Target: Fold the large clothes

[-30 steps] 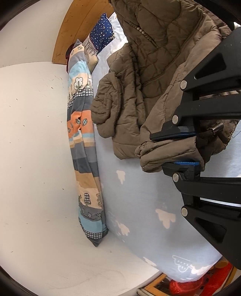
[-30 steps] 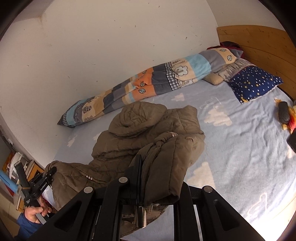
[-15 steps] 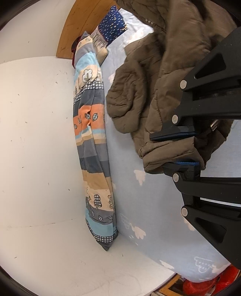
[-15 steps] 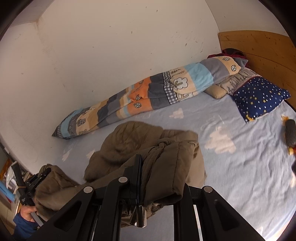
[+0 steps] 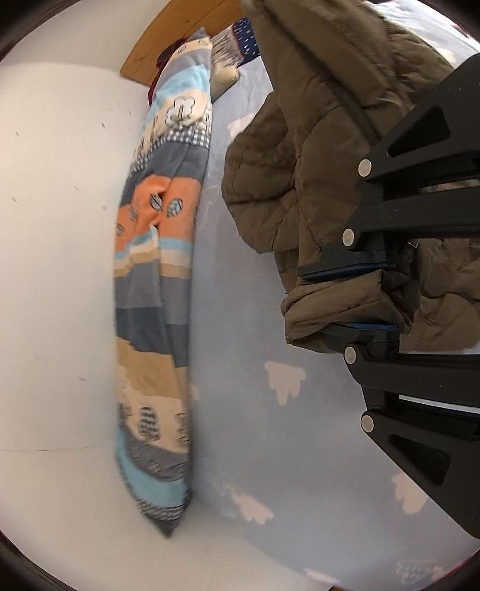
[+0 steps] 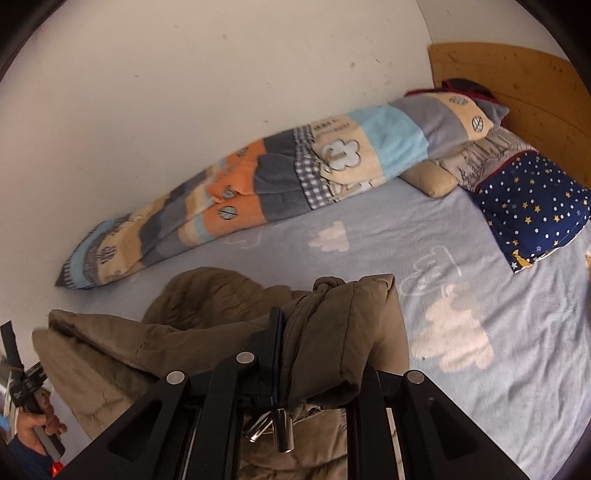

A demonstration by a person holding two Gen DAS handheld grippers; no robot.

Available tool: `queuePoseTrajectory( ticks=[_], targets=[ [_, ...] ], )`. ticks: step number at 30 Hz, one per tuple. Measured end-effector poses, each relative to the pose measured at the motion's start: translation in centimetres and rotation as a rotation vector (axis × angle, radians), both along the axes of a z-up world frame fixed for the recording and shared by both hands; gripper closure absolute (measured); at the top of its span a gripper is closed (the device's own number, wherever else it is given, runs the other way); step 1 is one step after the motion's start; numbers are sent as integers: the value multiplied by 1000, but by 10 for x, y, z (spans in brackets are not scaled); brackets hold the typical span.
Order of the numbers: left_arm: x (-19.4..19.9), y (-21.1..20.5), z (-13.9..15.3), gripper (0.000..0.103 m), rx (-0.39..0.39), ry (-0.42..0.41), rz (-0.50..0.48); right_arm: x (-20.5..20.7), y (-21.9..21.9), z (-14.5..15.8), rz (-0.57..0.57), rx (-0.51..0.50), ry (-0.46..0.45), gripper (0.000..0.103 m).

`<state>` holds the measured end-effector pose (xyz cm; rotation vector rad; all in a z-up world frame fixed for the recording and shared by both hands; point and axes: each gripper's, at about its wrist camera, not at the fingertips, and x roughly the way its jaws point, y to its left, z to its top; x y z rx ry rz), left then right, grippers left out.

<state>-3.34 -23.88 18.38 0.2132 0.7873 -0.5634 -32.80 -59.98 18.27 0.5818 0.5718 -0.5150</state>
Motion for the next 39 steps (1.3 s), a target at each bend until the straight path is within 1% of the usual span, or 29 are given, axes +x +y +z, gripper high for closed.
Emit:
queuePoseTrajectory(
  ticks=[4,6,7,8,10,11,14,16,17,18,19,20,21,22,24,26,27,29,30,31,33,35,37,39],
  targets=[
    [35,-18,-25,84,4,68,18,29,-24,-27,-21,15,34,89],
    [46,-28,-35,83,14,84,23,45,-33,-44,-33,27,68,89],
    [51,-32,-39,82,21,87,24,51,-38,-51,-43,42,79,89],
    [56,-37,-44,81,25,97,26,57,-45,-61,-60,77,87,89],
    [67,-43,-53,80,18,134,38,62,-57,-75,-66,142,86,88],
    [71,-43,-56,79,10,152,45,63,-64,-82,-72,178,78,88],
    [85,-42,-61,75,-38,224,64,56,-77,-91,-82,290,4,82],
    [95,-36,-59,71,-92,287,85,50,-81,-89,-75,338,-43,75],
    [99,-31,-56,64,-132,319,99,44,-85,-86,-68,377,-83,72],
    [105,-22,-52,53,-192,350,121,40,-87,-84,-64,402,-111,67],
    [108,-15,-46,45,-237,360,144,35,-89,-80,-57,425,-145,57],
    [112,-7,-39,40,-277,355,171,31,-91,-75,-56,431,-168,54],
    [115,0,-32,40,-301,345,191,26,-92,-68,-62,422,-181,49],
    [116,5,-25,40,-303,340,204,21,-91,-58,-67,400,-196,47],
    [114,11,-14,40,-310,325,196,14,-87,-40,-51,362,-217,47],
    [101,9,-3,40,-293,288,161,11,-73,-19,-23,289,-220,47],
    [91,4,2,40,-274,261,124,13,-65,-13,-4,255,-207,47],
    [66,-11,6,40,-223,215,50,25,-41,-5,52,178,-144,47],
    [53,-20,7,40,-204,196,11,32,-30,-6,81,151,-121,47],
    [33,-36,5,40,-172,172,-50,40,-18,-8,110,126,-97,47],
    [2,-60,0,40,-122,128,-121,60,10,-18,146,54,-19,47],
    [-23,-88,-9,40,-72,102,-195,78,31,-34,195,46,13,47],
    [-39,-116,-21,40,-10,65,-223,93,43,-49,200,25,61,47],
    [-39,-136,-38,40,36,72,-225,113,49,-65,209,-10,111,47]
  ],
)
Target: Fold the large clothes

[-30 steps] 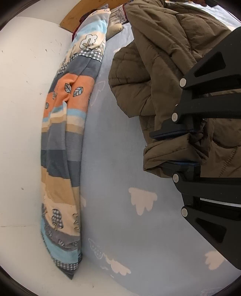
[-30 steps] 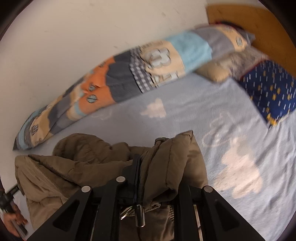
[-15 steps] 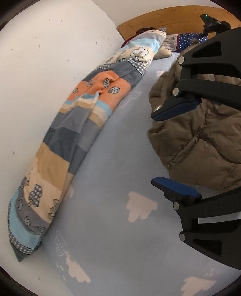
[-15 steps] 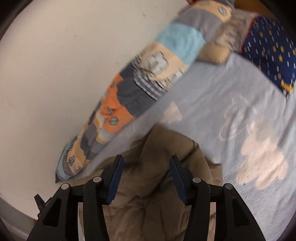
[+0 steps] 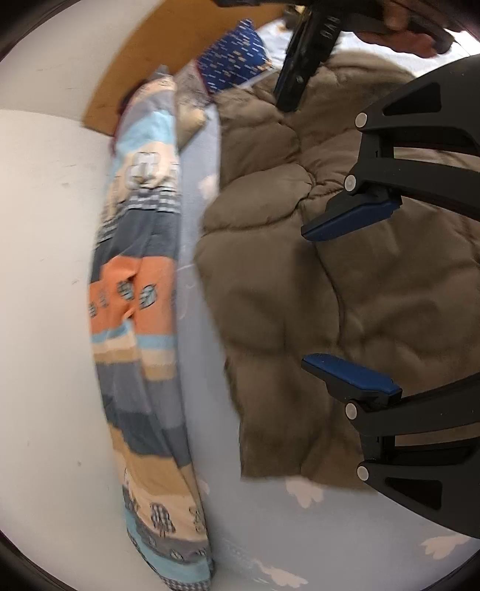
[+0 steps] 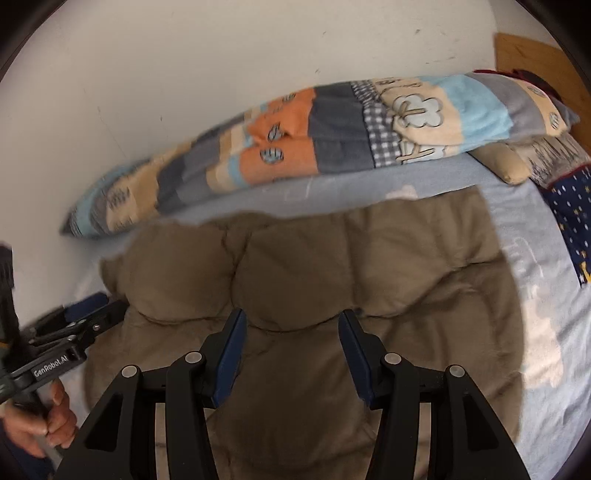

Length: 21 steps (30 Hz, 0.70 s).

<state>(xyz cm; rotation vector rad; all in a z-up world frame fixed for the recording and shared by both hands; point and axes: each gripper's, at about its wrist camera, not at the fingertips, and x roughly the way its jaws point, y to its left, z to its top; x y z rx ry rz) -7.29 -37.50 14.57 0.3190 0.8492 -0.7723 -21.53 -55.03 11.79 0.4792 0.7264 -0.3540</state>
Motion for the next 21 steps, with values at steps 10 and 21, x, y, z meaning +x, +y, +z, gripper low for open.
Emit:
queuePoseTrajectory(
  ticks=[10,21],
  targets=[
    [33,-23,-63,35,105,40,68,31,-23,-55,-22,-43,148,44],
    [38,-32,-82,32,87,-15,88,44,-30,-76,-21,-40,184,41]
  ],
)
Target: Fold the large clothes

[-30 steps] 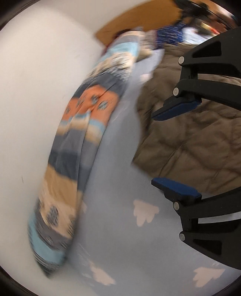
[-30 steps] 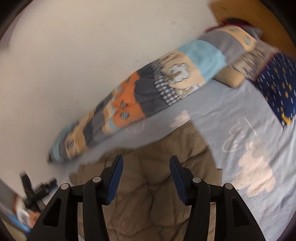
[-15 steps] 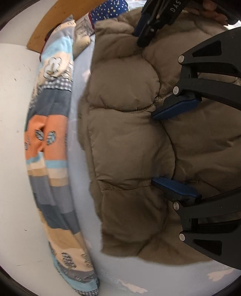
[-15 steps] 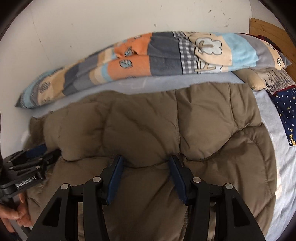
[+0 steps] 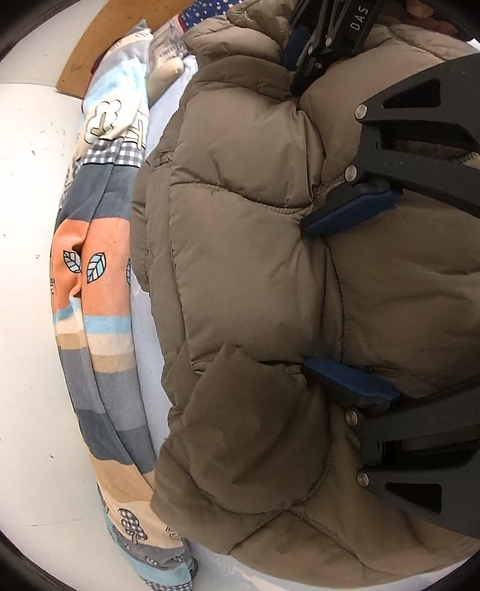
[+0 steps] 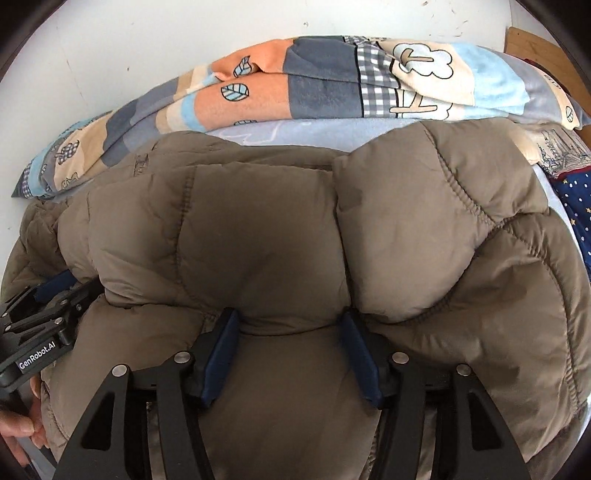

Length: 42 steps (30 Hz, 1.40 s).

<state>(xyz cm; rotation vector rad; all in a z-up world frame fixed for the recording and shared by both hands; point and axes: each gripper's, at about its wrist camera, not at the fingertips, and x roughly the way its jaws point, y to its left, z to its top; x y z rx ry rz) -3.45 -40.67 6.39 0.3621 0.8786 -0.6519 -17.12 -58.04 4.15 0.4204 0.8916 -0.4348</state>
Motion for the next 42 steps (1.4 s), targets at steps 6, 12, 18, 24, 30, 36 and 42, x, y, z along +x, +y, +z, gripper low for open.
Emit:
queuePoseTrajectory(
  ticks=[6,12,18,24,30,36,42],
  targets=[
    [-27,28,35,33,-17,-29,22,-36,28,46,-36,5,-96,41],
    [-80,76,72,33,3,-114,-12,-83,75,80,-38,26,-143,40],
    [-124,125,92,33,-4,-169,-11,-120,115,88,-64,46,-200,40],
    [-122,153,82,33,-17,-159,52,-119,118,77,-86,39,-177,40],
    [-88,159,54,33,-4,-80,107,-101,111,59,-73,10,-127,40],
    [-72,158,40,33,-4,-46,129,-85,109,45,-61,-16,-82,40],
    [-68,154,32,33,17,-37,130,-77,110,30,-47,-29,-39,38]
  ],
)
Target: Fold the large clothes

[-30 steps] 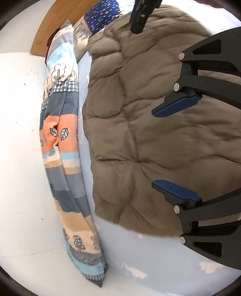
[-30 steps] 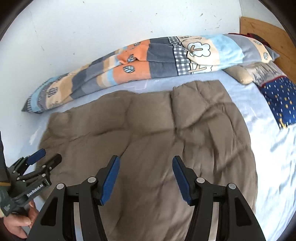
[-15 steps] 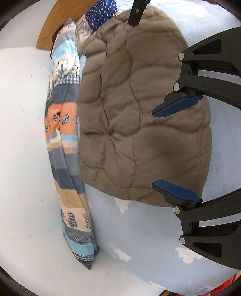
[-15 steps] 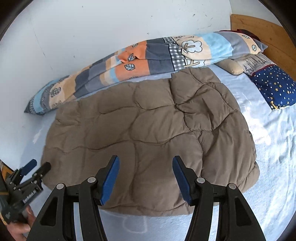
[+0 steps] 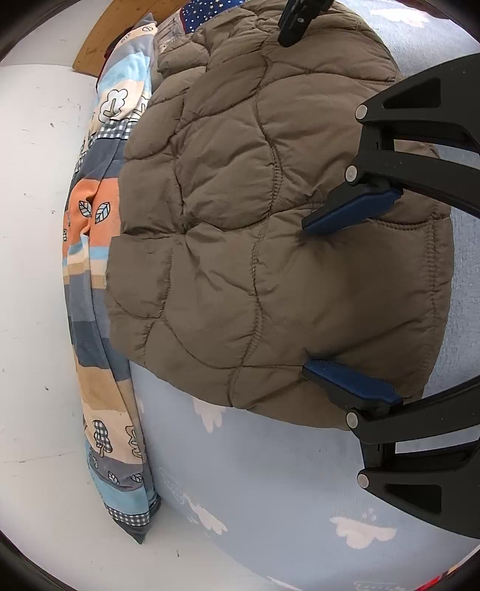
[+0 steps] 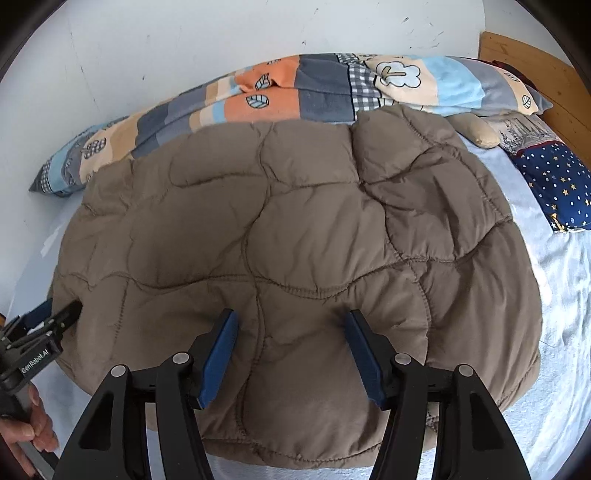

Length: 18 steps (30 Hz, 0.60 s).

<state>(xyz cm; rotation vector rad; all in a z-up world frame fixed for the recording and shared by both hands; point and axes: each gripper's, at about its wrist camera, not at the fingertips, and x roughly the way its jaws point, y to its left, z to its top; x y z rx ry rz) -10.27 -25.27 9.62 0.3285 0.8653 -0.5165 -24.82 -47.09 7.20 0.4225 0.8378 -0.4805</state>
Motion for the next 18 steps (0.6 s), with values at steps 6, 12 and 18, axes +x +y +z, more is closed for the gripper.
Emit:
queuePoseTrajectory(
  ticks=[6,12,18],
  targets=[
    [7,0,-4,30,3,34,0,6,-2,-10,5,16,29,36],
    [13,-2,-12,28,13,73,-6,8,-8,-17,23,62,42,35],
    [21,7,3,29,-59,124,-8,-4,-11,5,25,92,-30,35]
  ],
)
